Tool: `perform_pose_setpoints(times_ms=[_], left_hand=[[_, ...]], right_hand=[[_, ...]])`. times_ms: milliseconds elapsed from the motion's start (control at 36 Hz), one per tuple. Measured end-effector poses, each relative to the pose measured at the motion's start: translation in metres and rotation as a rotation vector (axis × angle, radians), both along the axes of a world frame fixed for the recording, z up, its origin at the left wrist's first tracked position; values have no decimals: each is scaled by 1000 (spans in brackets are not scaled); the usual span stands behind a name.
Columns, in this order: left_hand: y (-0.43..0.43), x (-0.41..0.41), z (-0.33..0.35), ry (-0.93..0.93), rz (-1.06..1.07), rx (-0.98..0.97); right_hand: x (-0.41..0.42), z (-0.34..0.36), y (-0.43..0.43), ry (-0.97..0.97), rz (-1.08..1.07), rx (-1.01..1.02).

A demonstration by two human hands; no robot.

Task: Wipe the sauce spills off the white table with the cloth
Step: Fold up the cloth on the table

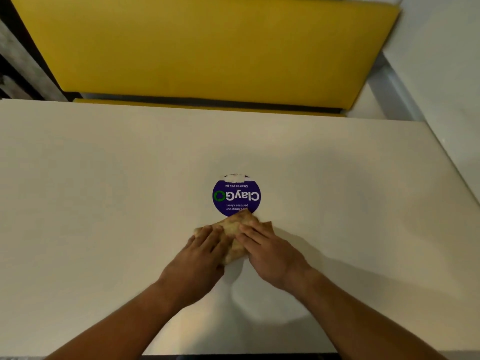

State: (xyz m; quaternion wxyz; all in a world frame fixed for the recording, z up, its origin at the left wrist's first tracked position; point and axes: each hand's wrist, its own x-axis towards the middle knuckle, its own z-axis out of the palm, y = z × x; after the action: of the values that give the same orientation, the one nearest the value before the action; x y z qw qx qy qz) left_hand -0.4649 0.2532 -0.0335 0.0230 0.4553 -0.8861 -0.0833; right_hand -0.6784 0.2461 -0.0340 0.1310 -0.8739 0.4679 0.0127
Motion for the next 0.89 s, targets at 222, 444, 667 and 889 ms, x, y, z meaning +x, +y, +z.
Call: perform_pose_setpoints(times_ms=[222,444,667,889], left_hand=[[-3,-61,27,236,123,-40],[9,-200,32,368,-17,-93],[47,-308,1,306,-154,-65],[79,-325,-29,198,-251,-80]], right_hand=[[-51,29,-7,-178,-91,-108],[-189,46,32,-72,-237,-167],[-300,27,92,58,-294,-243],[-321,2,129,92,-294,-173]])
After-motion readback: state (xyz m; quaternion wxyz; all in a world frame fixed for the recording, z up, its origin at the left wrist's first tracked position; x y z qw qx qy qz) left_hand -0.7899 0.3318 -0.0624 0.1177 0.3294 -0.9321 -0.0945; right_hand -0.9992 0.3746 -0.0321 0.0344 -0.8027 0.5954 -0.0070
